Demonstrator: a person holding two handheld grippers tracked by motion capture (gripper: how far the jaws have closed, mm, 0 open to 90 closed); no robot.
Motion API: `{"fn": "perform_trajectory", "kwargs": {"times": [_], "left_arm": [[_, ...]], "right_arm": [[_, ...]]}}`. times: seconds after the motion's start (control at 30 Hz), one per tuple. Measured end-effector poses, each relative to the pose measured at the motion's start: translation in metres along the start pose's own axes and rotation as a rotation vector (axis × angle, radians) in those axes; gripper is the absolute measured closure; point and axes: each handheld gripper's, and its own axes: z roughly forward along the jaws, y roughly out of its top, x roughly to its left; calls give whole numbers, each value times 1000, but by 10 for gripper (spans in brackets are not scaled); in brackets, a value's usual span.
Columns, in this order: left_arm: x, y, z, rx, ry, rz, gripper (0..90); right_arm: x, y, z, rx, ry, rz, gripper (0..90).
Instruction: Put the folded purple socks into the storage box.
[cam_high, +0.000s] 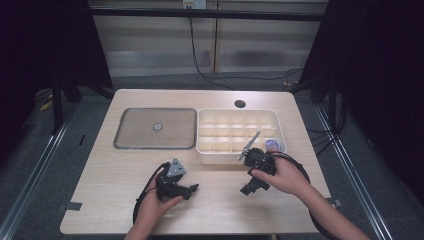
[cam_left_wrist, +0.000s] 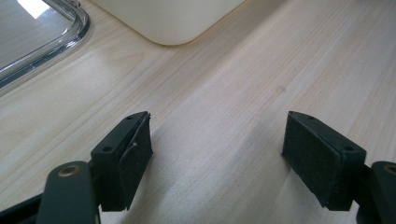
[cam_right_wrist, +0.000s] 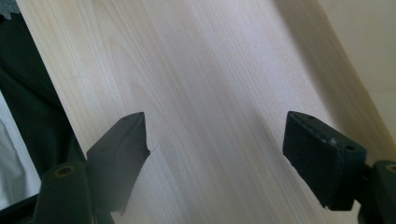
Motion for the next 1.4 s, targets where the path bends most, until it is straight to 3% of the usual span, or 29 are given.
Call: {"fn": "perform_trajectory", "kwargs": {"times": [0.43,0.7,1.03,1.23,1.4], "left_arm": [[0,0,0,0,0,0,234],[0,0,0,0,0,0,234],[0,0,0,0,0,0,234],[0,0,0,-1,0,0,234],[0,0,0,0,1,-1,234]], "right_arm": [[1,-2,23,-41,28,0,218],[3,-6,37,-71,18,-2,218],[4,-18,49,-176,0,-64,212],[8,-28,52,-242,-18,-68,182],[9,-40,58,-362,-35,-83,172]]}}
